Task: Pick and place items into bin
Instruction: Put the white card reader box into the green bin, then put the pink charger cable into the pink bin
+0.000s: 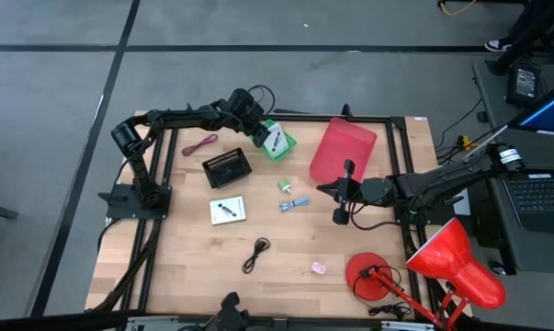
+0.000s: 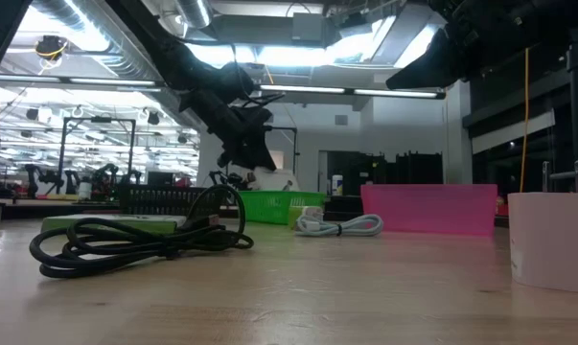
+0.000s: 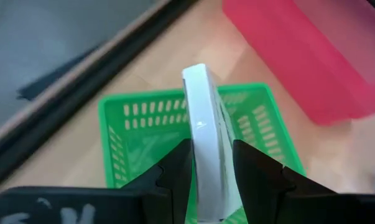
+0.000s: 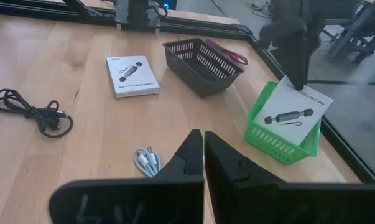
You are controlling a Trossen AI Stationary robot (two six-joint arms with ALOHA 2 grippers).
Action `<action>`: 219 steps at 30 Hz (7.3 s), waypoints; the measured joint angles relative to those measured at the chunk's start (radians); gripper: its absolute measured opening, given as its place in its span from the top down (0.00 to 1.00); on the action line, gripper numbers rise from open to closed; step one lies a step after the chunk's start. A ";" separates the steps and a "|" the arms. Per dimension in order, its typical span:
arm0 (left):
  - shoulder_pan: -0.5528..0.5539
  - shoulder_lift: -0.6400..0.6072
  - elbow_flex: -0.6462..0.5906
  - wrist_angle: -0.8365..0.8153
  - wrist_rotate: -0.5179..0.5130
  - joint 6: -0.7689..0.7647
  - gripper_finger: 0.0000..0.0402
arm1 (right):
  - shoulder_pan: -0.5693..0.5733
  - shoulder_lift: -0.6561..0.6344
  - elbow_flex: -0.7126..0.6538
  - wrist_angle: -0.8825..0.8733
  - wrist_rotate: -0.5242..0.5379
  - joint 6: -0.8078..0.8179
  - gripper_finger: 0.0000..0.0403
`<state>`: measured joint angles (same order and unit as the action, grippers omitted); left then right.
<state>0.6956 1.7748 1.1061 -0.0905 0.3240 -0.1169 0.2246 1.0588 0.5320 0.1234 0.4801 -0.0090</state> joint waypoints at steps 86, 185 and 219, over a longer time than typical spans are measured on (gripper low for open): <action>-0.082 -0.595 -0.067 -0.881 -0.640 0.165 0.77 | 0.000 0.001 0.000 -0.027 -0.031 -0.055 1.00; 0.255 -0.386 -0.288 -0.671 -0.471 0.366 0.98 | -0.078 0.001 0.000 0.051 -0.101 -0.127 1.00; -0.152 -0.919 -0.492 -0.007 -0.032 0.264 0.99 | -0.079 0.000 0.000 0.096 -0.100 -0.125 1.00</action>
<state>0.5437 0.8558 0.6139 -0.0973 0.2920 0.1472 0.1459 1.0592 0.5323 0.2196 0.3798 -0.1341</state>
